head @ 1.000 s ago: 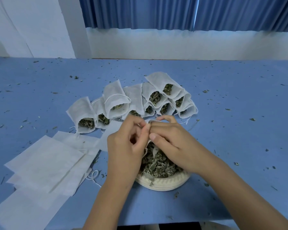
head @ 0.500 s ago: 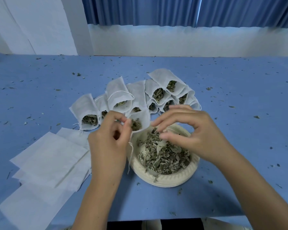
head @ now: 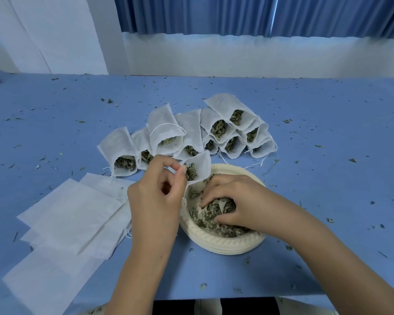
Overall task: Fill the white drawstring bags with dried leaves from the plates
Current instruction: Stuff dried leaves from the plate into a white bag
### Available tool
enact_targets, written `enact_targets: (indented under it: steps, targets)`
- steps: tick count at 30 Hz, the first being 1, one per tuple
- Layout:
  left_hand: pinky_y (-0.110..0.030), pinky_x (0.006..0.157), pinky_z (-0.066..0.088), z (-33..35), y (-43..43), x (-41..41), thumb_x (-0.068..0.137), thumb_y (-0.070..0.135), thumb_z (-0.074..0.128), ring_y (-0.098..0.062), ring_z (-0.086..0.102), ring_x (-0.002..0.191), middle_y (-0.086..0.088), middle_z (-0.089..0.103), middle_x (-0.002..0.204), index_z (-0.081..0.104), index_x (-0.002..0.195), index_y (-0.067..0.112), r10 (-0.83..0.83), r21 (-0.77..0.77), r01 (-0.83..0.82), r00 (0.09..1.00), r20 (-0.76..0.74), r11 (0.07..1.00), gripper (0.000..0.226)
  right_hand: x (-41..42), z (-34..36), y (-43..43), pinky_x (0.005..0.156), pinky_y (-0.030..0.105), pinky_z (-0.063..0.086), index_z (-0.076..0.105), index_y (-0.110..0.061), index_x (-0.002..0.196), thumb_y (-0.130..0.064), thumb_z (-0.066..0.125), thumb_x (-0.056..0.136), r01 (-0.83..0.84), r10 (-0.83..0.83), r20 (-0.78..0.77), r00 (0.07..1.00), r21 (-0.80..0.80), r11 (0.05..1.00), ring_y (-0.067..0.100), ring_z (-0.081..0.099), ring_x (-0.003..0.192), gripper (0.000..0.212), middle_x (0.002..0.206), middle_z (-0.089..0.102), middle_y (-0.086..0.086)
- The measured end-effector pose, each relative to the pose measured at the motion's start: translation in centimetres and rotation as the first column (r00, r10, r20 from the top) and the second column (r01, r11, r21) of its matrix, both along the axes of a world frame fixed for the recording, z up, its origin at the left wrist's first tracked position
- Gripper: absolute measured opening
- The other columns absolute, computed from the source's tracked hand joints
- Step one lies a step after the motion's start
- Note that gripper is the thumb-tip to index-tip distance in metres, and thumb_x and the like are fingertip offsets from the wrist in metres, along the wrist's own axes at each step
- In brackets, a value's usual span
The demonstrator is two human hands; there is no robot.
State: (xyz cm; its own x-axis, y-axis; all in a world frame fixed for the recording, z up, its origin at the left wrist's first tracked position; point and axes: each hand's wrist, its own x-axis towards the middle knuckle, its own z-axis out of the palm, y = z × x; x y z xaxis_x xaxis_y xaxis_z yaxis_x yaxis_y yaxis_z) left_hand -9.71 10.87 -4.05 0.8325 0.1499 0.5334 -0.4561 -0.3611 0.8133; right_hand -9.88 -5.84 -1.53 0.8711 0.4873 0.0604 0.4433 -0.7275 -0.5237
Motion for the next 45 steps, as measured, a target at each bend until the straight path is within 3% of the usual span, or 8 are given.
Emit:
enact_targets:
  steps: [4,8,15,22,26,33,39,45]
  targets:
    - [-0.011,0.049,0.035,-0.2,-0.4,0.1,0.091,0.016,0.064,-0.006,0.046,0.043,0.009,0.05,0.048,0.05,0.076,0.032,-0.009,0.027,0.009,1.0,-0.001,1.0,0.026,0.4,-0.2,0.1,0.089,0.032,0.046,0.075,-0.014,0.098,0.0,0.073,0.077,0.029,-0.028,0.114,0.993,-0.015,0.999,0.012,0.061,0.098,0.025,0.102,0.069,-0.003]
    - [-0.014,0.048,0.039,-0.6,-0.6,0.1,0.089,0.014,0.065,-0.006,0.043,0.042,0.009,0.05,0.048,0.052,0.077,0.03,-0.038,0.043,0.04,0.999,-0.037,0.998,0.024,-0.1,0.5,-1.1,0.08,0.015,0.048,0.077,-0.014,0.087,0.009,0.072,0.071,0.09,-0.145,0.184,0.972,0.277,0.957,0.001,0.064,0.085,0.028,0.086,0.071,-0.01]
    - [-0.017,0.048,0.037,-0.9,-1.5,0.1,0.09,0.015,0.065,-0.015,0.045,0.042,0.003,0.05,0.048,0.054,0.077,0.025,-0.115,0.027,0.117,0.991,-0.063,0.993,0.019,-0.8,1.3,-1.4,0.074,0.011,0.05,0.075,-0.032,0.08,0.006,0.07,0.067,0.132,-0.315,0.083,0.945,0.786,0.604,-0.001,0.068,0.081,0.04,0.084,0.074,-0.016]
    - [-0.022,0.049,0.039,-1.0,-2.6,-0.2,0.091,0.014,0.06,-0.019,0.045,0.045,-0.004,0.052,0.052,0.049,0.078,0.027,-0.113,-0.053,0.112,0.993,-0.026,0.992,0.021,-0.1,-0.1,-0.2,0.063,0.007,0.047,0.071,-0.037,0.078,0.008,0.074,0.072,0.277,-0.409,0.035,0.912,0.683,0.676,-0.007,0.063,0.065,0.045,0.078,0.072,-0.023]
    - [-0.033,0.048,0.041,-1.1,-3.0,-0.2,0.093,0.012,0.06,-0.019,0.043,0.047,-0.005,0.048,0.053,0.049,0.079,0.026,-0.097,-0.066,0.096,0.995,-0.008,0.993,0.023,0.0,-0.4,0.0,0.066,0.004,0.045,0.077,-0.019,0.079,0.009,0.073,0.067,0.26,-0.433,0.234,0.871,0.528,0.808,-0.009,0.062,0.068,0.031,0.069,0.067,-0.025]
    - [-0.023,0.047,0.036,-1.1,-3.9,-0.2,0.092,0.008,0.061,-0.017,0.043,0.045,-0.005,0.048,0.051,0.049,0.081,0.022,-0.062,-0.005,0.062,0.997,0.045,0.998,0.021,0.4,-0.1,0.5,0.058,0.04,0.051,0.061,-0.001,0.064,0.012,0.067,0.063,0.173,-0.171,0.464,0.869,0.039,0.984,0.02,0.05,0.065,0.015,0.065,0.059,0.009]
    - [-0.013,0.047,0.033,-1.0,-3.4,-0.1,0.09,0.012,0.061,-0.016,0.043,0.047,-0.002,0.047,0.049,0.05,0.082,0.02,-0.015,0.023,0.014,0.998,0.065,1.0,0.016,-0.7,0.5,-1.6,0.102,0.006,0.028,0.06,-0.021,0.126,-0.01,0.077,0.078,0.087,-0.118,0.116,0.986,0.247,0.965,-0.005,0.043,0.122,0.052,0.125,0.052,-0.021]
    - [-0.009,0.049,0.032,-0.9,-3.5,-0.2,0.091,0.011,0.062,-0.006,0.039,0.046,0.005,0.042,0.049,0.048,0.082,0.022,-0.018,0.096,0.009,0.995,0.094,0.995,0.02,-1.2,0.1,-0.9,0.083,0.02,0.052,0.07,-0.009,0.091,0.008,0.075,0.076,0.162,-0.303,0.11,0.947,0.65,0.743,0.01,0.064,0.094,0.022,0.095,0.067,0.001]
